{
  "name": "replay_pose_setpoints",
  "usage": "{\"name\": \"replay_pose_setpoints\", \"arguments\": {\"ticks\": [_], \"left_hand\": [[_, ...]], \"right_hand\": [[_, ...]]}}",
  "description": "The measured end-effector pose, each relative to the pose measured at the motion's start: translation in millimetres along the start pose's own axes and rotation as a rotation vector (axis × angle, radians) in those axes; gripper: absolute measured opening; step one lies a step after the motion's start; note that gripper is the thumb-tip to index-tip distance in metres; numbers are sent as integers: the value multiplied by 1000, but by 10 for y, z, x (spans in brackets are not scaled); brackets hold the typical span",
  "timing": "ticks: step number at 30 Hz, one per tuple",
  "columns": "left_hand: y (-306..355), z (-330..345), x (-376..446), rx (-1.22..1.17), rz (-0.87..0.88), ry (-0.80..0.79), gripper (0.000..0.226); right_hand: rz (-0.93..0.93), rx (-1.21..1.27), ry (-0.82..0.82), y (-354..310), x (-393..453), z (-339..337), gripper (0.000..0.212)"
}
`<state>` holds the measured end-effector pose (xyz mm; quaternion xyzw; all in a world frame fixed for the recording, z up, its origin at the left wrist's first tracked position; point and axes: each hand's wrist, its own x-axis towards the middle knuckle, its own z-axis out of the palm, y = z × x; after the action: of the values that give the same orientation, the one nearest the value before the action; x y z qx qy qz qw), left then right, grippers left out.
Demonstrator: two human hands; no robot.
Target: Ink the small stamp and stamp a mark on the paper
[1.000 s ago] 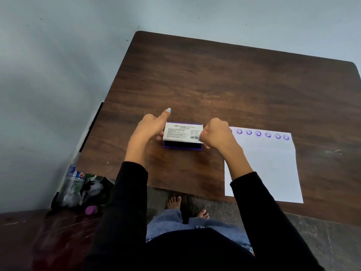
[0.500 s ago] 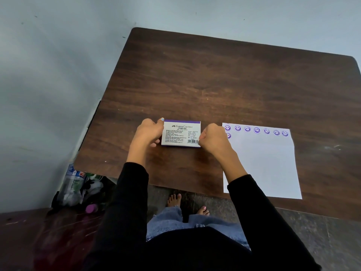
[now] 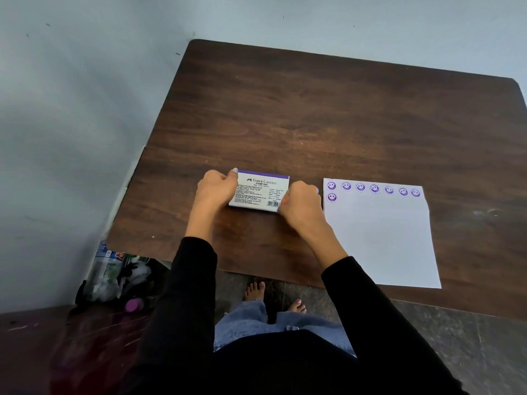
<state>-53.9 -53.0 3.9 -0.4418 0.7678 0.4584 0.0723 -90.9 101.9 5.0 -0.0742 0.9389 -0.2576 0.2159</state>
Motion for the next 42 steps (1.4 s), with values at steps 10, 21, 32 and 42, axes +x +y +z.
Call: {"name": "replay_pose_setpoints", "arguments": {"ticks": [10, 21, 32, 42], "left_hand": [[-1, -1, -10, 29, 21, 60, 44], [104, 44, -73, 22, 110, 104, 39], [164, 87, -109, 16, 170, 130, 30], [237, 200, -167, 43, 219, 88, 34]], "right_hand": [[-8, 123, 257, 116, 114, -388, 16], [-81, 55, 164, 389, 120, -227, 17], [-44, -156, 82, 688, 188, -662, 87], [177, -242, -80, 1123, 222, -565, 107]]}}
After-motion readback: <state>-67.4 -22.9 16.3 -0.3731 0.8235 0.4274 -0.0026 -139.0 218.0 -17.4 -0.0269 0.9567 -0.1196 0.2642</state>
